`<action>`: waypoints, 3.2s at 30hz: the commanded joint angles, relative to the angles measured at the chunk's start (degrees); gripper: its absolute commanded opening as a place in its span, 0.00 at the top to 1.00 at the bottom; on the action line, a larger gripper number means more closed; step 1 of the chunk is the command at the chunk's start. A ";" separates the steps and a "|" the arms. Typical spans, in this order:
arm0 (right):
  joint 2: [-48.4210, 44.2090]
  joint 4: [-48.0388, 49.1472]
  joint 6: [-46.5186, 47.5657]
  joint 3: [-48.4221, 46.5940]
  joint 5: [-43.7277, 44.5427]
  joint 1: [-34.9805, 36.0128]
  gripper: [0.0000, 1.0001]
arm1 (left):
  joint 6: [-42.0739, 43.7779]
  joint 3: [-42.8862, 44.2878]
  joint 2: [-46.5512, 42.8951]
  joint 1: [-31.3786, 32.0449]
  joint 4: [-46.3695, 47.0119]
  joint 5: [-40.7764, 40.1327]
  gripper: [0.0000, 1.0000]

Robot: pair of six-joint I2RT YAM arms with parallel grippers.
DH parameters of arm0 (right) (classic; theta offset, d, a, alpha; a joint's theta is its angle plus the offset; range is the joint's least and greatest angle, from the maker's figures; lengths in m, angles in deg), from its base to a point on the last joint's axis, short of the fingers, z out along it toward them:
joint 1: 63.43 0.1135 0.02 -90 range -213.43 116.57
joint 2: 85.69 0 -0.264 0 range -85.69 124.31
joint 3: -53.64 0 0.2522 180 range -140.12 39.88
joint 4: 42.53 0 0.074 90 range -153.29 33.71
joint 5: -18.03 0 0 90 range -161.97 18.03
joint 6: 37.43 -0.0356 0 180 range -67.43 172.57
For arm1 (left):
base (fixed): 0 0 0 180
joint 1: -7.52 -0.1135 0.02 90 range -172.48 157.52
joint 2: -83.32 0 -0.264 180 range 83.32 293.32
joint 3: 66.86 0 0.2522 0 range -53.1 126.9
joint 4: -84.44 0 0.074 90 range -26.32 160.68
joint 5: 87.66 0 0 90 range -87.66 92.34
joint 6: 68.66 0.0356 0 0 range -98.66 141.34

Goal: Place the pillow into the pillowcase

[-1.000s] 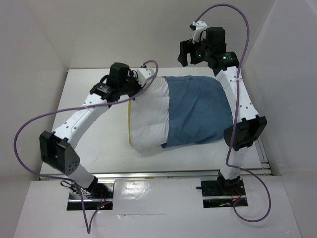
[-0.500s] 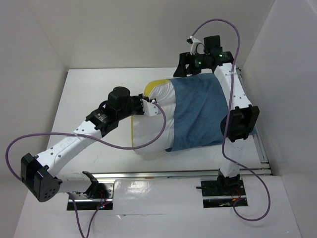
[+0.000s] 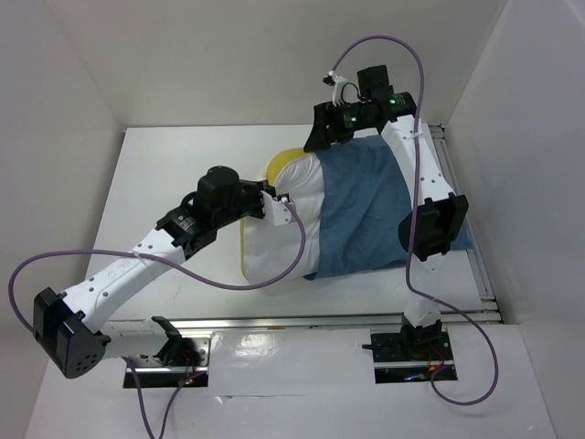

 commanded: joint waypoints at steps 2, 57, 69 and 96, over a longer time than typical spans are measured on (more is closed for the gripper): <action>-1.68 -2.44 0.94 -1.33 -3.99 2.80 0.17 | 5.45 0.58 -2.68 0.57 5.76 0.58 1.00; -4.84 10.55 -10.21 -10.57 -7.88 14.34 0.96 | 11.52 -0.56 0.58 4.87 13.94 -2.67 1.00; -6.78 17.58 -19.87 -5.10 -12.77 0.89 0.93 | 14.15 -1.17 -0.04 6.45 13.94 -3.37 1.00; -6.43 22.86 -26.91 -1.85 -25.08 0.78 1.00 | 15.21 -0.12 2.25 7.51 15.78 -4.43 1.00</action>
